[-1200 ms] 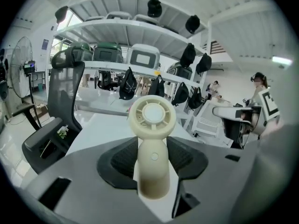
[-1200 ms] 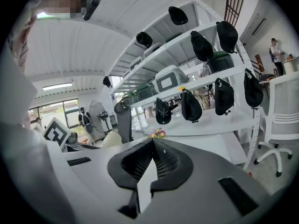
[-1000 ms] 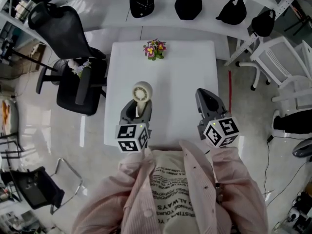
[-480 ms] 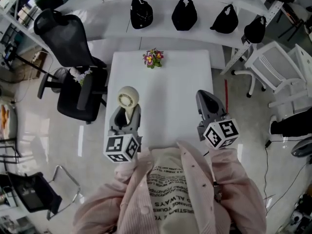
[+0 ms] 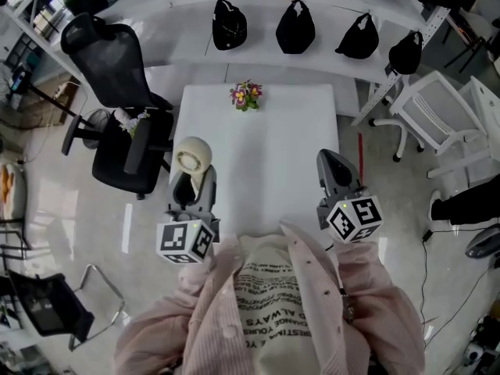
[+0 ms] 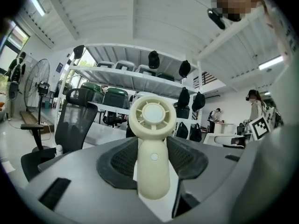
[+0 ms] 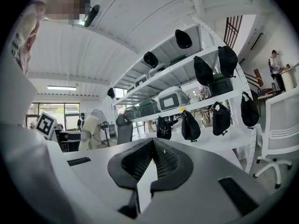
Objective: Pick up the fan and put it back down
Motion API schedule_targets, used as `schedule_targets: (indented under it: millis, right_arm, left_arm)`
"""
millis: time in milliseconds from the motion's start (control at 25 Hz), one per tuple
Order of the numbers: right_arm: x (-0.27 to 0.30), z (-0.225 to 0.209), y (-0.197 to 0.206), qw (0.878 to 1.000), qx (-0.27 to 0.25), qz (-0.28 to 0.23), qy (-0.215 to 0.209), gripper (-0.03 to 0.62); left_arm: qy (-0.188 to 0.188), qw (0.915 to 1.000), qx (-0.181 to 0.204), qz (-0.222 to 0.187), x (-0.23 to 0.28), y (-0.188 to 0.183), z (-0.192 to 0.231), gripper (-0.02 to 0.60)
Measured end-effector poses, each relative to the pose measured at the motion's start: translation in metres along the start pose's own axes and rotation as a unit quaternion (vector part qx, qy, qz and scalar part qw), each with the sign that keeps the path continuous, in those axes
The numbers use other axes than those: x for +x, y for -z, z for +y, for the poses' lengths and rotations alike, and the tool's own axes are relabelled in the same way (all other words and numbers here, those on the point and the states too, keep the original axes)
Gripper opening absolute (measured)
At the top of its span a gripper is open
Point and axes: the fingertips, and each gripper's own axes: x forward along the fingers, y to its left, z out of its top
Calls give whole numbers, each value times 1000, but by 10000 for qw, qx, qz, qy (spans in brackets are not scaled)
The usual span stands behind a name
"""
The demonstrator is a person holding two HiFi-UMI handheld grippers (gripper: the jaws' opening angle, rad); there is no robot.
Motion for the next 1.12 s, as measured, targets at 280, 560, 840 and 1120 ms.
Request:
schedule_targets:
  millis: [280, 560, 840, 1120]
  right_arm:
    - [-8, -1, -3, 10000, -43, -43, -3, -2]
    - [-12, -6, 2, 10000, -48, 42, 58, -2]
    - [-15, -15, 19, 9995, 6, 284, 151, -1]
    - [-15, -22, 34, 9986, 16, 500, 176, -2]
  left_arm:
    - [36, 10000, 22, -39, -2, -1, -3, 186]
    - [413, 9982, 61, 436, 19, 27, -19, 186]
    - [621, 9929, 10, 1013, 43, 68, -30, 186]
    - [725, 9872, -102, 1420, 64, 102, -37, 186]
